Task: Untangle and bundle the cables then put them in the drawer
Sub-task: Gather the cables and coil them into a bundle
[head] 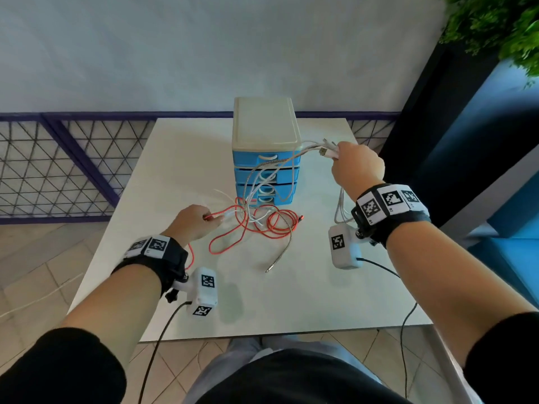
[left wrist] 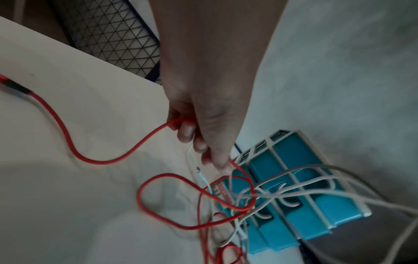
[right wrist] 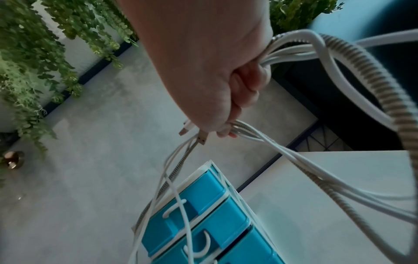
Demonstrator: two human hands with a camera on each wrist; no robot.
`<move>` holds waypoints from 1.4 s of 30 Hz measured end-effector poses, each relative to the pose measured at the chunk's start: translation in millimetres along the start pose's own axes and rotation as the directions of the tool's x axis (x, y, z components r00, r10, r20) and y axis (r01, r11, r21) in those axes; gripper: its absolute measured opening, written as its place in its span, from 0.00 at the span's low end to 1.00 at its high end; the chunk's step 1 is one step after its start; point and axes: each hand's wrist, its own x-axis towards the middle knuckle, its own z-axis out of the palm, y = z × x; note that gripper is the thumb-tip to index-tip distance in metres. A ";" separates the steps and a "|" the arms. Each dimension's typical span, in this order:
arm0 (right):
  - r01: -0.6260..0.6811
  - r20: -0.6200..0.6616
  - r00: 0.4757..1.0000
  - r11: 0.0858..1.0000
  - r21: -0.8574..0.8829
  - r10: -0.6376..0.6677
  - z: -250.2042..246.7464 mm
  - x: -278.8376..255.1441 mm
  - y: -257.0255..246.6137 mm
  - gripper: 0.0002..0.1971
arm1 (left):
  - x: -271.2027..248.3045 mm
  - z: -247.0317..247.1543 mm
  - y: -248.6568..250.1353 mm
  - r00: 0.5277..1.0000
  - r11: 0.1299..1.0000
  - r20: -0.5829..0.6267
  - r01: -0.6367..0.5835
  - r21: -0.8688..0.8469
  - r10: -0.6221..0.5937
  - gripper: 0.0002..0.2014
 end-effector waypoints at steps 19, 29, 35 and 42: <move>0.243 0.264 0.925 0.960 0.142 -0.274 -20.8 0.0 -47.6 0.03 | 3.6 -33.7 74.5 0.944 0.996 -0.327 -0.068 -0.052 0.047 0.19; 0.361 0.249 0.799 0.768 0.528 -0.547 13.9 -23.7 -78.3 0.09 | -7.8 -40.9 110.6 0.948 0.827 -0.148 -0.317 -0.464 0.281 0.23; 0.248 0.113 0.916 0.765 0.595 -0.384 20.1 -13.7 -67.7 0.05 | -9.9 -53.4 99.5 0.962 0.772 -0.052 -0.247 -0.585 0.268 0.24; 0.037 0.069 0.994 0.837 0.546 -0.089 18.7 14.3 -20.6 0.07 | -0.8 -48.6 31.2 0.999 0.926 0.028 -0.026 -0.377 0.039 0.23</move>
